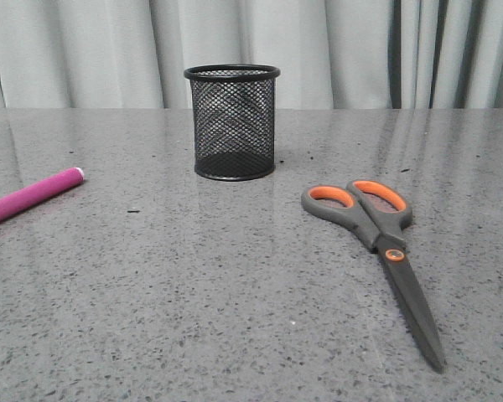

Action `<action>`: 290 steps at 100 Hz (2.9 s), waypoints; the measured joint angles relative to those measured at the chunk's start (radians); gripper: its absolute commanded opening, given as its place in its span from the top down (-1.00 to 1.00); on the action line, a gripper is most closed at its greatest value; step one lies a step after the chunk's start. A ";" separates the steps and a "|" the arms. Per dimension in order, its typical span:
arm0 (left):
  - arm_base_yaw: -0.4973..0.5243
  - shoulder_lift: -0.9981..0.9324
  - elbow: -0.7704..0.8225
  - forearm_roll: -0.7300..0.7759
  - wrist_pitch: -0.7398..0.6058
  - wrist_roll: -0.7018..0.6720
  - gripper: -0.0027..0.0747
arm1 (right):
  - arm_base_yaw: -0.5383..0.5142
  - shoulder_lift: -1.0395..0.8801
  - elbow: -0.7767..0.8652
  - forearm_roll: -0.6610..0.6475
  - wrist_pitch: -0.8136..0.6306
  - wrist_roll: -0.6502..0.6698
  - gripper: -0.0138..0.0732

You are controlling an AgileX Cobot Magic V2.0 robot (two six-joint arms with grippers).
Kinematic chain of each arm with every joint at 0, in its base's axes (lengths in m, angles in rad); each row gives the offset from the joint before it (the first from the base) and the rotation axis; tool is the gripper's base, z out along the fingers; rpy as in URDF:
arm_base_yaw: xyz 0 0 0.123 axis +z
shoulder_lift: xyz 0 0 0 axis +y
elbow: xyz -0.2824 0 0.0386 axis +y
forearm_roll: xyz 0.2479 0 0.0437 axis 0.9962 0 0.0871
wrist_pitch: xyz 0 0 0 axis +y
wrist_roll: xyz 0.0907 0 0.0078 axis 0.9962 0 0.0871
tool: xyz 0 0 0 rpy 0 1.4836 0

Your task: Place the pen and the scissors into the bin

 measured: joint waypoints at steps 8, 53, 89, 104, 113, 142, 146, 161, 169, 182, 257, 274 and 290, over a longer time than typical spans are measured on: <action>0.000 0.000 0.000 0.000 0.000 0.000 0.98 | 0.000 0.000 0.000 0.000 0.000 0.000 0.83; 0.000 0.000 0.000 0.000 0.000 0.000 0.98 | 0.000 0.000 0.000 0.000 0.000 0.000 0.83; 0.000 0.000 0.000 0.000 0.000 0.000 0.98 | 0.000 0.000 0.000 -0.010 -0.062 0.000 0.83; 0.000 0.000 0.000 0.000 0.000 0.000 0.98 | 0.000 0.000 0.000 0.049 -0.289 0.000 0.83; 0.000 0.000 0.000 0.000 0.000 0.000 0.98 | 0.000 0.000 0.000 0.121 -0.427 0.041 0.83; 0.000 0.000 0.000 0.000 0.000 0.000 0.98 | 0.000 0.000 0.000 0.258 -0.534 0.178 0.83; 0.000 0.000 0.000 0.000 0.000 0.000 0.98 | 0.000 0.000 0.000 0.260 -0.504 0.179 0.83; 0.000 0.000 0.000 0.000 0.000 0.000 0.98 | 0.000 0.000 0.000 0.261 -0.440 0.180 0.83; 0.000 0.000 0.000 0.000 0.000 0.000 0.98 | 0.000 0.000 0.000 0.261 -0.436 0.181 0.83; 0.000 0.000 0.000 0.000 0.000 0.000 0.98 | 0.000 0.000 0.000 0.261 -0.436 0.181 0.83; 0.000 0.000 0.000 -1.051 -0.347 -0.010 0.94 | -0.002 0.000 -0.041 0.283 -0.392 0.191 0.82; 0.000 0.000 -0.071 -0.960 -0.257 0.093 0.37 | -0.002 0.000 -0.180 0.283 -0.199 0.179 0.45; 0.000 0.104 -0.283 -0.777 -0.132 0.203 0.20 | -0.002 0.068 -0.311 0.283 -0.055 0.107 0.00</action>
